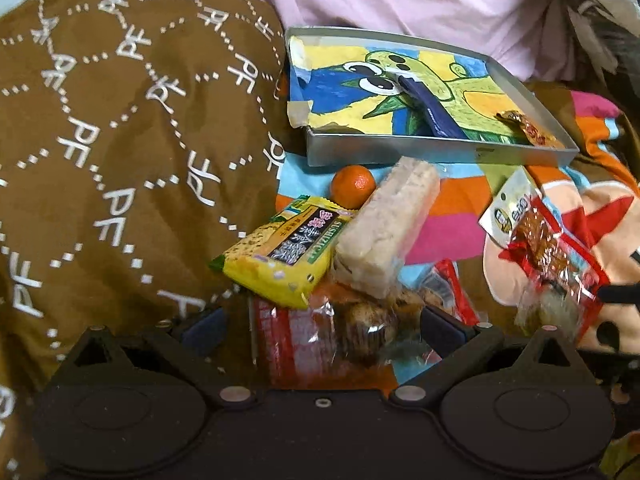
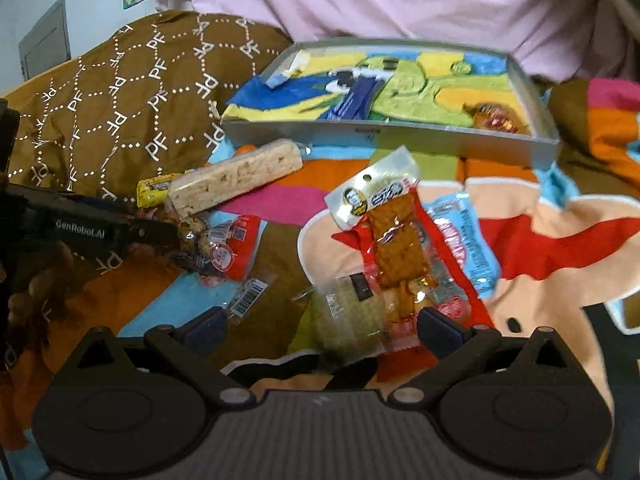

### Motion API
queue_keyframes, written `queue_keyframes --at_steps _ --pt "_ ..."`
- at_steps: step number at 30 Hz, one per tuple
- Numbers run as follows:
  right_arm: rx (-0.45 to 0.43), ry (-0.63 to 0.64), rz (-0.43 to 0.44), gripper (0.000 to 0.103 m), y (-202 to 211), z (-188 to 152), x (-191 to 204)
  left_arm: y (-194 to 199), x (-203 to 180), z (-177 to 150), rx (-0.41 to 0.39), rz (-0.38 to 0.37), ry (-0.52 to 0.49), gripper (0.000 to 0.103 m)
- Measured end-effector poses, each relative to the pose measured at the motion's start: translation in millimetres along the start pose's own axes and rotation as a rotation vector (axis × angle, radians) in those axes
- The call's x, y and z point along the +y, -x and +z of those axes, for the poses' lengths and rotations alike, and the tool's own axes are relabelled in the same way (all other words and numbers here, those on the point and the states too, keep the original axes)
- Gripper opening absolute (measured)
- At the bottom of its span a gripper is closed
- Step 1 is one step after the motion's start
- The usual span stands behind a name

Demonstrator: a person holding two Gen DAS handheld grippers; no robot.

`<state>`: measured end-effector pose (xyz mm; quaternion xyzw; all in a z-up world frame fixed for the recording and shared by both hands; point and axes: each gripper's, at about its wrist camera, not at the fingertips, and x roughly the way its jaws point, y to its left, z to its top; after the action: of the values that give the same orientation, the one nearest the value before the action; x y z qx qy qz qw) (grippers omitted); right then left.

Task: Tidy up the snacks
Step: 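Reach the left tool to the brown round snack bag while the right tool approaches the cookie packet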

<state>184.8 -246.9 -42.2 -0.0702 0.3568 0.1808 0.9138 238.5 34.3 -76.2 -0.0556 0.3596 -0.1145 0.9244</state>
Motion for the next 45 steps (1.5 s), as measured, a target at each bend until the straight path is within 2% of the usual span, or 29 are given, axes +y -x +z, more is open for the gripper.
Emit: queue_keyframes --at_steps 3,6,11,15,17,21,23,28,34,37,45 --pt "0.027 -0.036 0.059 0.103 -12 1 -7 -9 1 3 0.035 -0.056 0.012 0.102" --pt "0.048 -0.040 0.088 0.103 -20 2 -9 -12 -4 2 0.067 -0.104 -0.026 0.102" --pt "0.075 0.041 0.128 0.103 -25 3 -6 -12 -16 -6 0.140 -0.176 -0.094 0.102" --pt "0.112 0.132 0.123 0.103 -25 0 -5 -9 -24 -12 0.217 -0.238 -0.107 0.102" --pt "0.104 0.161 0.103 0.103 -22 -2 -4 -6 -28 -12 0.205 -0.230 -0.130 0.102" --pt "0.090 0.178 0.086 0.103 -18 -3 -1 -1 -36 -9 0.118 -0.144 -0.195 0.102" --pt "0.091 0.191 0.084 0.103 -18 -5 1 2 -36 -5 0.100 -0.133 -0.220 0.102" --pt "0.092 0.221 0.077 0.103 -19 -6 6 9 -37 -6 0.097 -0.148 -0.327 0.102" --pt "0.090 0.231 0.081 0.103 -20 -6 7 2 -59 4 0.077 -0.214 -0.406 0.102" --pt "0.093 0.235 0.081 0.103 -20 -6 8 -11 -70 11 0.120 -0.225 -0.461 0.102" --pt "0.102 0.230 0.094 0.103 -22 -8 8 -29 -67 14 0.204 -0.244 -0.496 0.099"
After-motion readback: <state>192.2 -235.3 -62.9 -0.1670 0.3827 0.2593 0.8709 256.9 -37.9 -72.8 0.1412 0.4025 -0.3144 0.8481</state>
